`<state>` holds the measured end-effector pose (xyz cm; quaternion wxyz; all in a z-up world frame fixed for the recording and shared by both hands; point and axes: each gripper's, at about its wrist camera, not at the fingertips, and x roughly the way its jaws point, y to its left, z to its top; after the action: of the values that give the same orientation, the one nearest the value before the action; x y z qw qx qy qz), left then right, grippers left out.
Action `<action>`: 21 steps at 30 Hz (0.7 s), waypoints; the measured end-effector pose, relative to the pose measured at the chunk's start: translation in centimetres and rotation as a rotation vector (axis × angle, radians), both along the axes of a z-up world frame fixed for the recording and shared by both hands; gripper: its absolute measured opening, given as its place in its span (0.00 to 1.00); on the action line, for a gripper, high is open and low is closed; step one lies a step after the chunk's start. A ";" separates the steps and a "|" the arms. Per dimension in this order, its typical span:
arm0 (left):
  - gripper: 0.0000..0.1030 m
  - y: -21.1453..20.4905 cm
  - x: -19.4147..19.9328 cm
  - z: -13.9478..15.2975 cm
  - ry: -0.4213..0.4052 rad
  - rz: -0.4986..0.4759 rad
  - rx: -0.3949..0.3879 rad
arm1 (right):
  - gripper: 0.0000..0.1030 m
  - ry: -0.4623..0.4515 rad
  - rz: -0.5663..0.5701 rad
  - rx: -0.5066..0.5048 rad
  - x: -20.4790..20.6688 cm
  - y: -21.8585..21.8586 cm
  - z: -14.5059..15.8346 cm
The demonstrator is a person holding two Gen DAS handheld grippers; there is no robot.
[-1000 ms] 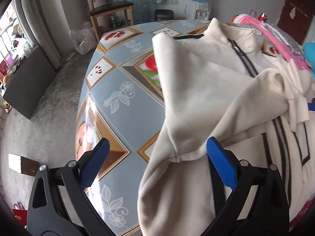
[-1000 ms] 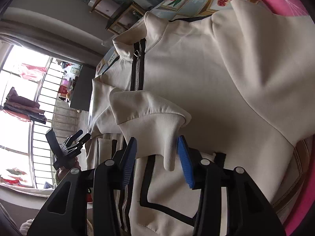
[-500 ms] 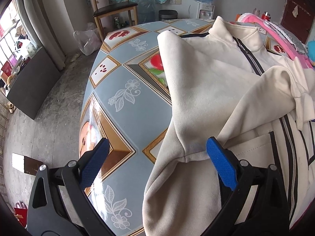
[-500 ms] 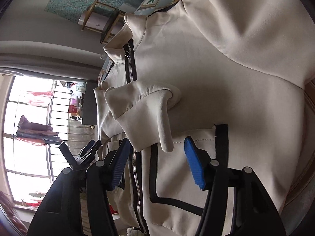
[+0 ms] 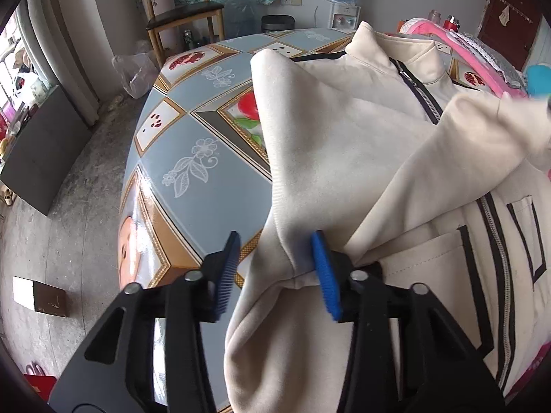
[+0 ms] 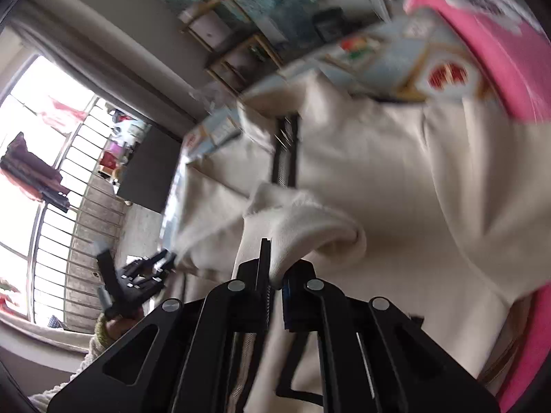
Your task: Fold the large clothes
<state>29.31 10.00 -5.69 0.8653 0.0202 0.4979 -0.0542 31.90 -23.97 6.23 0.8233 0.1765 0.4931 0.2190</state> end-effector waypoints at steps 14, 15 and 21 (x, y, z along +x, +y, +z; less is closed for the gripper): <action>0.25 2.8 -1.5 2.5 0.004 0.014 -0.096 | 0.12 0.375 0.165 -0.376 -7.4 -8.4 -9.3; 0.25 3.0 -1.3 3.0 -0.001 0.014 -0.097 | 0.12 0.399 0.120 -0.337 -7.5 -9.5 -10.0; 0.36 3.5 3.3 3.3 0.081 0.031 -0.238 | 0.25 0.324 -0.003 -0.178 -6.7 -10.6 -9.5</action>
<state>32.59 13.50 -2.37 0.8416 -0.0928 0.5226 -0.1002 25.16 -34.62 -3.31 0.7457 0.1368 0.6364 0.1420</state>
